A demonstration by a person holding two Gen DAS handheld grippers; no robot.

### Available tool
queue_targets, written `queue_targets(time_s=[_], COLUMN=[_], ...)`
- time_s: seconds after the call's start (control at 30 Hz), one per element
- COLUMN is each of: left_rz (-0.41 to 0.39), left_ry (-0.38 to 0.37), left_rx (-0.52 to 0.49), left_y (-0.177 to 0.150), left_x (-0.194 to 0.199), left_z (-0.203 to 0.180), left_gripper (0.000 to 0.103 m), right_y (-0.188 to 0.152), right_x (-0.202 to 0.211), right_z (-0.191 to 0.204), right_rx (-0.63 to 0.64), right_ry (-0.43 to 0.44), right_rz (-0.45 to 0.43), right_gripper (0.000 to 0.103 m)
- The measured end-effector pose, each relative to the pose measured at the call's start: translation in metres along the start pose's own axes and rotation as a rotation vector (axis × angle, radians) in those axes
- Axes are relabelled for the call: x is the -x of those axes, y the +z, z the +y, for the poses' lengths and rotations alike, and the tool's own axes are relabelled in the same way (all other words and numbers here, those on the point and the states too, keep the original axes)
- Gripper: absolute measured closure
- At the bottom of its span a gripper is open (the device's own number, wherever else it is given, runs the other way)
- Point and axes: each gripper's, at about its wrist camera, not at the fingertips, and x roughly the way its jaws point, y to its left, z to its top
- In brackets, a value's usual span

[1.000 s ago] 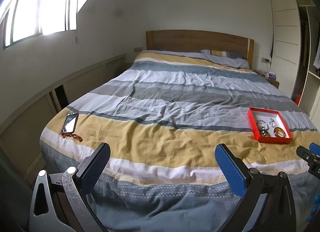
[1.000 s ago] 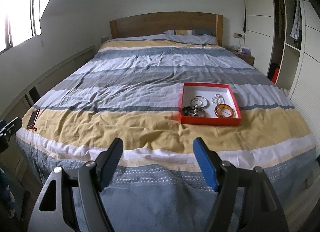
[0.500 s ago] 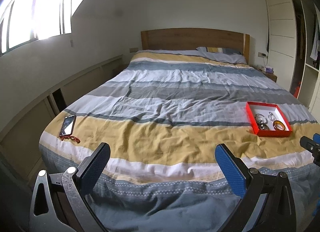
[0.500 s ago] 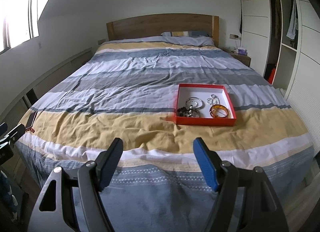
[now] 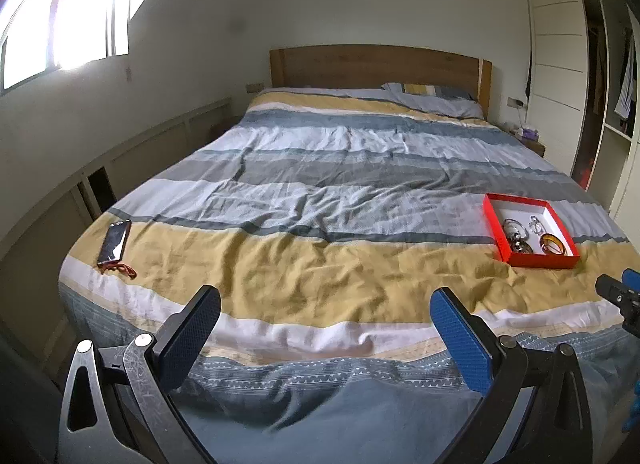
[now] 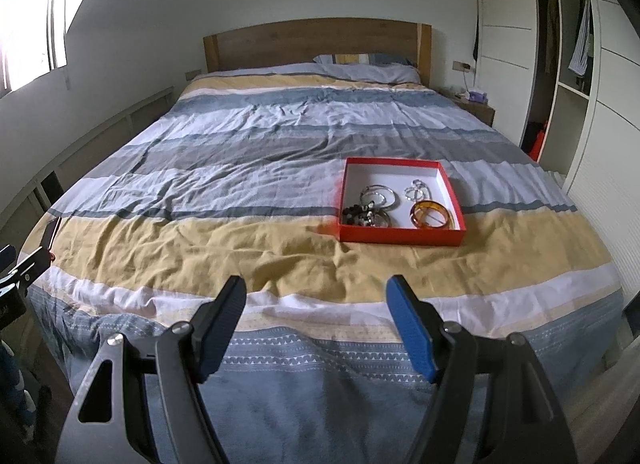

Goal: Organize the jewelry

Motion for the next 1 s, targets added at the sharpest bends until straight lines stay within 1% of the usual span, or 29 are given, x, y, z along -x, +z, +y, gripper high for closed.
queue_targets(time_s=[0.33, 0.6, 1.0], left_rz=[0.051, 0.112, 0.168], left_ry=[-0.035, -0.067, -0.079], left_rx=[0.008, -0.01, -0.02], left_y=[-0.004, -0.011, -0.016], left_x=[-0.031, -0.061, -0.09], left_z=[-0.008, -0.017, -0.02], left_gripper=[0.001, 0.001, 0.001], right_y=[-0.006, -0.014, -0.019], right_x=[-0.023, -0.043, -0.068], right_z=[-0.004, -0.009, -0.014], right_rx=[-0.002, -0.022, -0.05], right_ry=[-0.017, -0.024, -0.037], right_rz=[0.041, 0.085, 0.138], right_gripper=[0.032, 0.032, 0.032])
